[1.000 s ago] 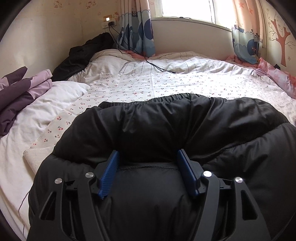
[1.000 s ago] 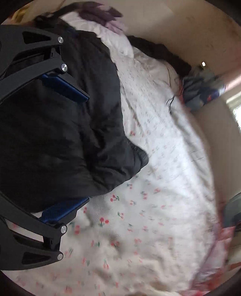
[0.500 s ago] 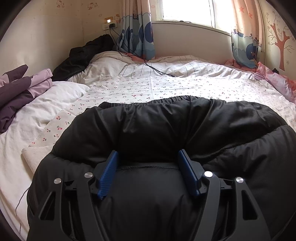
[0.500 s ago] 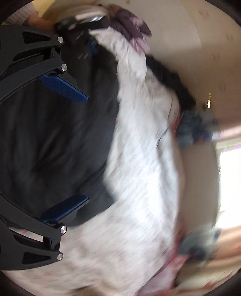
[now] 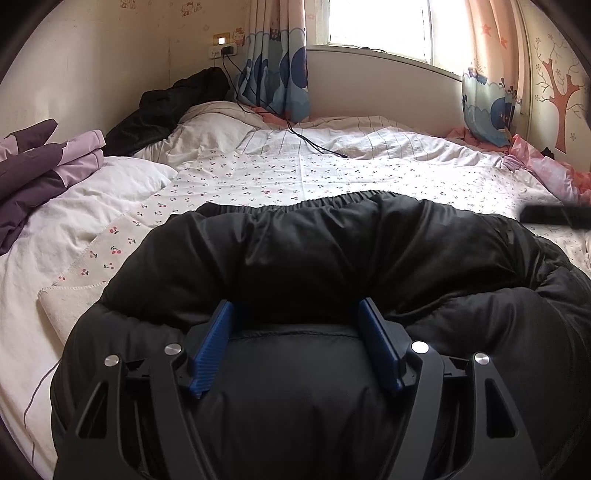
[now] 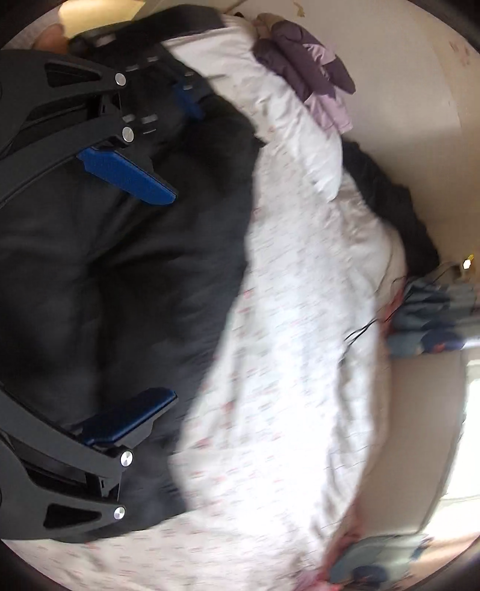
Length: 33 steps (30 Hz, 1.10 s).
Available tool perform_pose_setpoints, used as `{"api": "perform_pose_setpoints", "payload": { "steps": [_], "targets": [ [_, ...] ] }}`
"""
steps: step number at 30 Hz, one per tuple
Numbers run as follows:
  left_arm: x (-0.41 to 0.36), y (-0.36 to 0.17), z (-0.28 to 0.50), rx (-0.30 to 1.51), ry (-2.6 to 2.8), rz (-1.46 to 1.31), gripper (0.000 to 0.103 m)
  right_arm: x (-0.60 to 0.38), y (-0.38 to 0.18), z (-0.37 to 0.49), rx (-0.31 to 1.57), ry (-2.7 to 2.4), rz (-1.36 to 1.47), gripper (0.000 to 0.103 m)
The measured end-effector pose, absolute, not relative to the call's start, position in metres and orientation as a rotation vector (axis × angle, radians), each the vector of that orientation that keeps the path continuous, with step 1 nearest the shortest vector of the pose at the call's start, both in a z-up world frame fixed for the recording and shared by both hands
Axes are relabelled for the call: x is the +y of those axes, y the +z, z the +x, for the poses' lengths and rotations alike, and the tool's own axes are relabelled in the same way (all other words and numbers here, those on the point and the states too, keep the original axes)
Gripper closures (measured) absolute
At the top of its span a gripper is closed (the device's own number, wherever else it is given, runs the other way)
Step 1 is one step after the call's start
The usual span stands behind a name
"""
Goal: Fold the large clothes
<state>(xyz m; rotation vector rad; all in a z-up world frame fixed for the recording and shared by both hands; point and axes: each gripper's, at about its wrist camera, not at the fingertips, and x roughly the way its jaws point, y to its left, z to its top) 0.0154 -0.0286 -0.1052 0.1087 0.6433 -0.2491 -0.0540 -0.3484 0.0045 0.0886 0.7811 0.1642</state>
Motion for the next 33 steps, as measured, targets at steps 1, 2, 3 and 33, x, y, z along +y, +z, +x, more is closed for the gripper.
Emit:
{"api": "perform_pose_setpoints", "payload": {
  "steps": [1, 2, 3, 33],
  "targets": [
    [-0.029, -0.105, 0.015, 0.643, -0.25, 0.106, 0.035, -0.342, 0.005, -0.042, 0.779, 0.168, 0.083, 0.007],
    [-0.028, -0.105, 0.015, 0.643, -0.251, 0.104, 0.035, -0.339, 0.002, -0.029, 0.79, 0.175, 0.084, 0.007],
    [-0.028, -0.106, 0.015, 0.643, -0.251, 0.102, 0.035, -0.333, -0.007, -0.014, 0.818, 0.18, 0.088, 0.007],
    [-0.025, -0.11, 0.016, 0.669, -0.258, 0.088, 0.031, -0.371, -0.019, -0.141, 0.794, 0.036, 0.1, 0.007]
  ]
}}
